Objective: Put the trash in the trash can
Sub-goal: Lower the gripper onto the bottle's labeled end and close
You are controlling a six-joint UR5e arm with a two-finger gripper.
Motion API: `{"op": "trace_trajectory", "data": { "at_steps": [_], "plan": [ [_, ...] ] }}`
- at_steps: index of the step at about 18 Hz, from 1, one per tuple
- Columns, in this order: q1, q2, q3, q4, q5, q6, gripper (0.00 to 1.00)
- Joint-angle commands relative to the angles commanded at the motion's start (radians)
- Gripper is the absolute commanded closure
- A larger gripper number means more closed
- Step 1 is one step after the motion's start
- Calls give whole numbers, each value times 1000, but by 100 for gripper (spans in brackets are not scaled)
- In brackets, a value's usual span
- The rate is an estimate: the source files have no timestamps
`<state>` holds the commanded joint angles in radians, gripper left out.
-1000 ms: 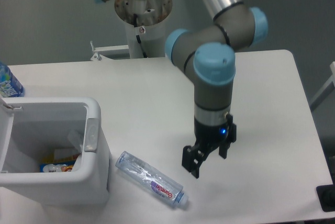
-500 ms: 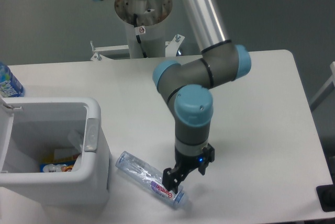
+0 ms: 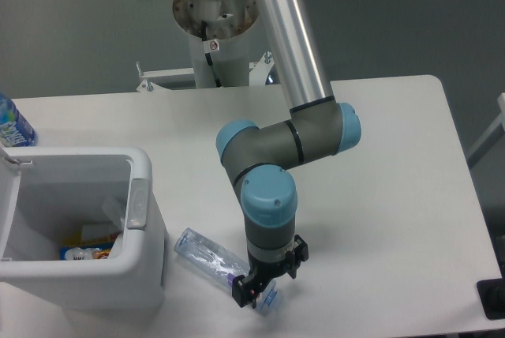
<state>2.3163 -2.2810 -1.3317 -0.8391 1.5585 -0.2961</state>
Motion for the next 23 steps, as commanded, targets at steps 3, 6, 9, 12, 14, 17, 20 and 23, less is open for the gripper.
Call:
{"op": "trace_trajectory", "data": {
  "at_steps": [3,6,9,12,14,17,20,23],
  "plan": [
    [0,-35,38,5,11,-12,0],
    [0,-67,55,20,66,-14,0],
    [0,-83,52,21,89,-12,0],
    [0,-92,54,21,91,-12,0],
    [0,-101,54,21,115,-14,0],
    [-6,-101,52,23,124,-32,10],
    [-6,-98,51,21,123,-35,26],
    [-8,-92,48,21,118,-35,29]
  ]
}}
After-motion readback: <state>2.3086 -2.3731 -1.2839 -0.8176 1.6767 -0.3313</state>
